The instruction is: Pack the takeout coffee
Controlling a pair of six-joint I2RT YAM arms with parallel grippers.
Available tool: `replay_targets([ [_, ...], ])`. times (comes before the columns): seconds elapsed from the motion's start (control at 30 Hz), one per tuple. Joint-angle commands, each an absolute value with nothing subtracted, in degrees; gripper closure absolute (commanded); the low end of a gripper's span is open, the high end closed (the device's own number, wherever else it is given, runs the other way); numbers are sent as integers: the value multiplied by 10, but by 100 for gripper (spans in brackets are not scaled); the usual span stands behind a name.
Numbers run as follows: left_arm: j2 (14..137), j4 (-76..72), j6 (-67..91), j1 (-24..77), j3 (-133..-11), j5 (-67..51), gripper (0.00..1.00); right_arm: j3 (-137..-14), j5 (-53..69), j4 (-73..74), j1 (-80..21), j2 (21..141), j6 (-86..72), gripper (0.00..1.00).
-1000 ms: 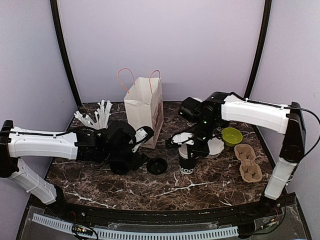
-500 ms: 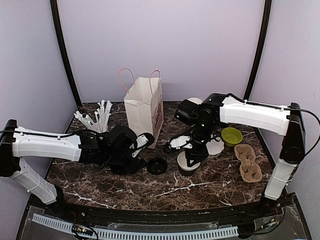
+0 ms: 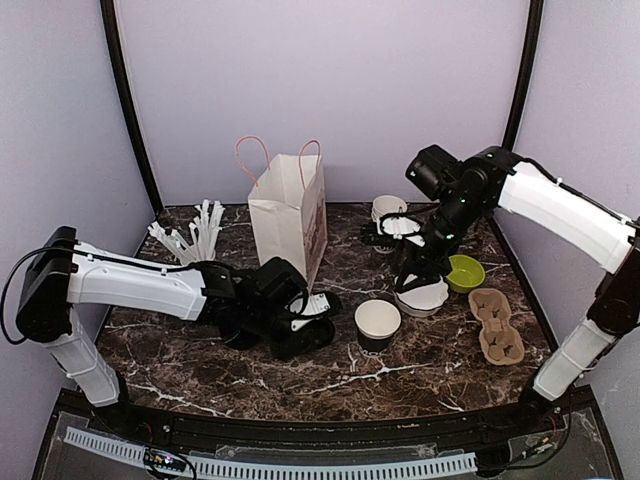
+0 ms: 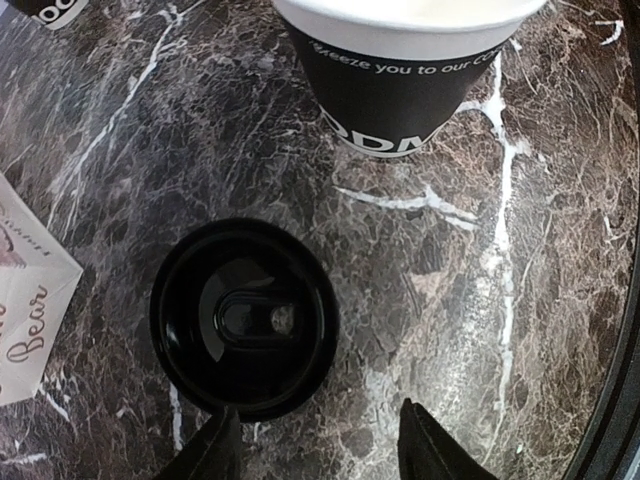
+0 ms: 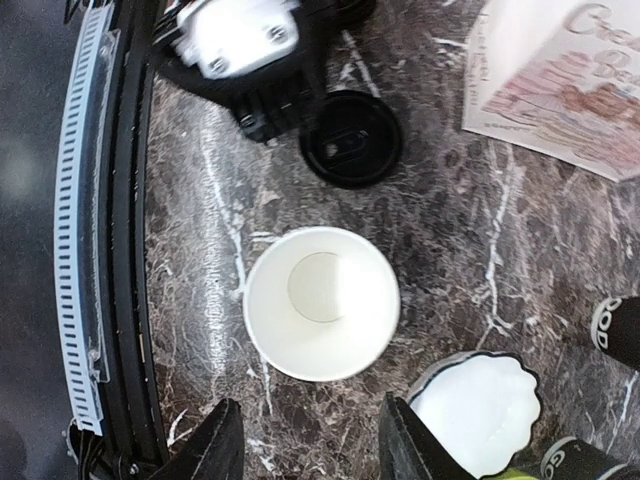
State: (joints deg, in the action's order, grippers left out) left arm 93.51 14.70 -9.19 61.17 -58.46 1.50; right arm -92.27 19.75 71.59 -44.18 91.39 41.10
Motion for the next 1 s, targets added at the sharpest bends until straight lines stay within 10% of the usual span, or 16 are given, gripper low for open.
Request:
replay_targets([
  [0.0,968,183,-138,619,-631,10,44,-908,245,690,-389,879,409,53],
  [0.43,1053,215,-174,619,-688,15,53,-870,255,660,-356,852,403,52],
  [0.97,1044,220,-185,621,-678,50,89,-890,263,660,-354,872,398,54],
])
